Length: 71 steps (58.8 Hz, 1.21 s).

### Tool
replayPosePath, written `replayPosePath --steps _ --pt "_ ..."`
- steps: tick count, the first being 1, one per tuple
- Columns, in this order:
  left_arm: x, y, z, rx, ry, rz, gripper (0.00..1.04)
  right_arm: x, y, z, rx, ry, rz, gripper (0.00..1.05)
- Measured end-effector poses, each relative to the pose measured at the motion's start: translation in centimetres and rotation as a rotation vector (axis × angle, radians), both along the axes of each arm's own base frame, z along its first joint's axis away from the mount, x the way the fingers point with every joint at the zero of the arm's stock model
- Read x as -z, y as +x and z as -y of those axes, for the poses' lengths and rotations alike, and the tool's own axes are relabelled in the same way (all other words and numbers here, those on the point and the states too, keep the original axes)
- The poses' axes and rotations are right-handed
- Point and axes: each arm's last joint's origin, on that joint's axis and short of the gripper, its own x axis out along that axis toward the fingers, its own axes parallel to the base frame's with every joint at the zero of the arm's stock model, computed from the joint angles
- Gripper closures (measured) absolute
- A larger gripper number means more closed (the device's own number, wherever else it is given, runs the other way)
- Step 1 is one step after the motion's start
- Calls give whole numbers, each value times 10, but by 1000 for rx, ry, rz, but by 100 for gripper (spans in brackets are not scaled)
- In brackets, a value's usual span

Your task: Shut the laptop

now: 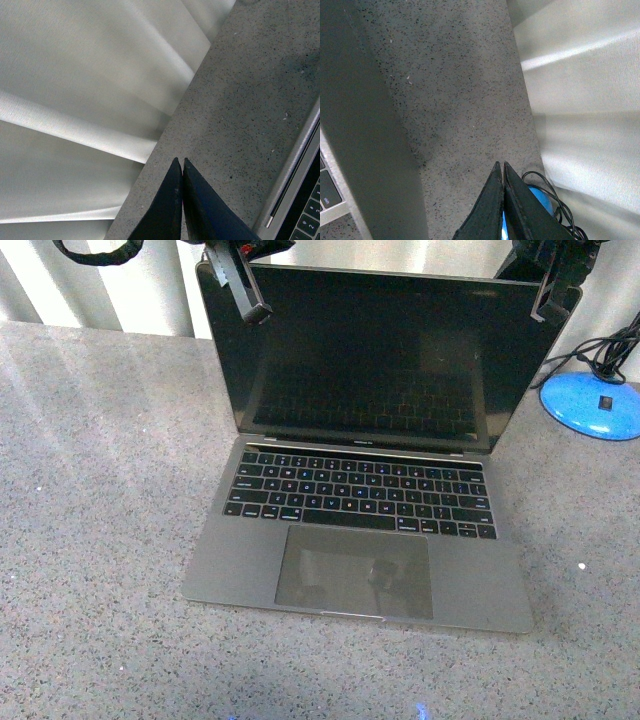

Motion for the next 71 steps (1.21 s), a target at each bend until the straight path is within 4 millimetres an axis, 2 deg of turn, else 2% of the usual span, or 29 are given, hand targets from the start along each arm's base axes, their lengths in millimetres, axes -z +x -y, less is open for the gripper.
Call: replayPosePath --steps 24,40,71 --pt "0 -9 -1 39 21 -50 101 6 -3 1 12 -15 -3 104" --pt "4 -25 -8 44 7 -122 101 18 -26 0 6 -36 -23 104" --pt "17 -34 -7 75 59 -212 101 40 -61 -1 -75 -67 -102 104"
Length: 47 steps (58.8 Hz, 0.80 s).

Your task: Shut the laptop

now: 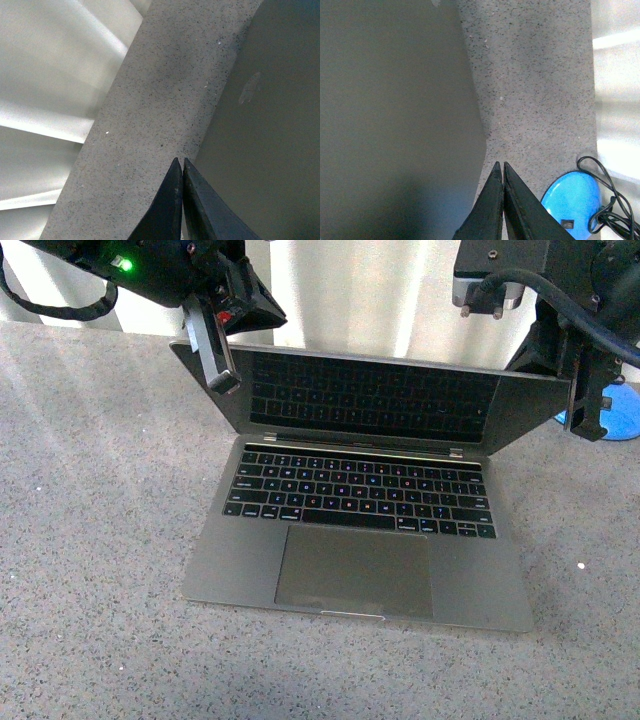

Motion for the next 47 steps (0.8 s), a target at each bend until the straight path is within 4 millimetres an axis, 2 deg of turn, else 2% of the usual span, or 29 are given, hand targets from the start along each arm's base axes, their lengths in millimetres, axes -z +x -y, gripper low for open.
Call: replayPosePath --steps 47 --pt "40 -24 -3 27 51 -104 101 29 -28 -2 -65 4 -98 104"
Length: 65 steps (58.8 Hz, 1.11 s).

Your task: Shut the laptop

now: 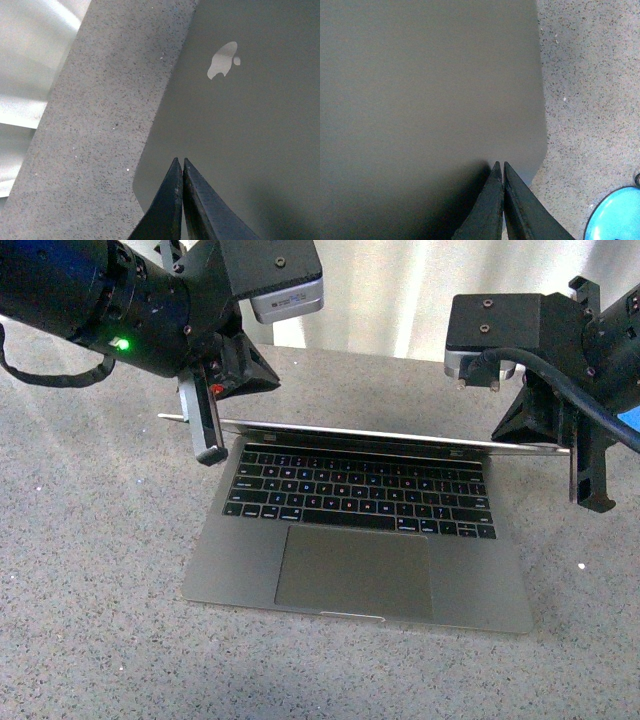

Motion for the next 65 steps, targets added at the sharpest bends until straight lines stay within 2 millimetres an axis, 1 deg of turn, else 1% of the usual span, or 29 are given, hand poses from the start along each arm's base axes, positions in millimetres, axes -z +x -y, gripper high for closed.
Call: replayPosePath --steps 11,24,33,44,65 --pt "6 -6 1 10 7 -36 101 4 -5 1 0 0 -1 104" --pt "17 -16 3 22 11 -60 101 10 -15 3 -1 6 -10 104" --pt "25 -23 4 27 11 -75 101 21 -25 5 6 23 -21 104" --pt "26 -26 7 33 6 -77 101 34 -37 4 14 40 -46 104" --pt "36 -32 9 31 -3 -92 101 39 -42 3 16 56 -53 104"
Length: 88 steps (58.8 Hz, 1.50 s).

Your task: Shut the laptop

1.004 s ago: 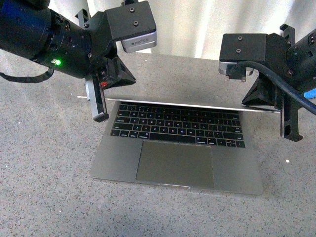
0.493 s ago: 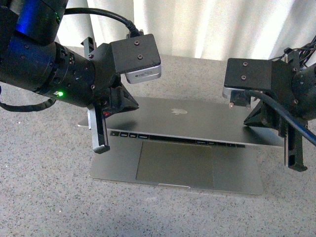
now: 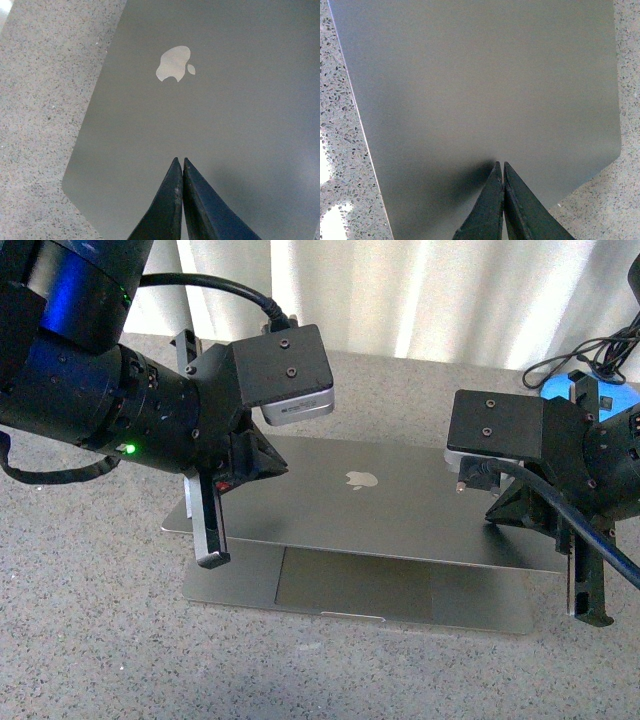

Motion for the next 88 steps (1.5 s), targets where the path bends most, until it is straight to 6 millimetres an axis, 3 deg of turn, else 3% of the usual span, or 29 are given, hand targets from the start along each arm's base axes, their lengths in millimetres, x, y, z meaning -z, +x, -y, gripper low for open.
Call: replayPosePath --steps 25,88 --pt "21 -7 -1 -8 -1 -47 101 4 0 3 8 3 -11 104" --pt "47 -12 -3 -9 4 -90 101 27 -5 0 1 20 -59 104"
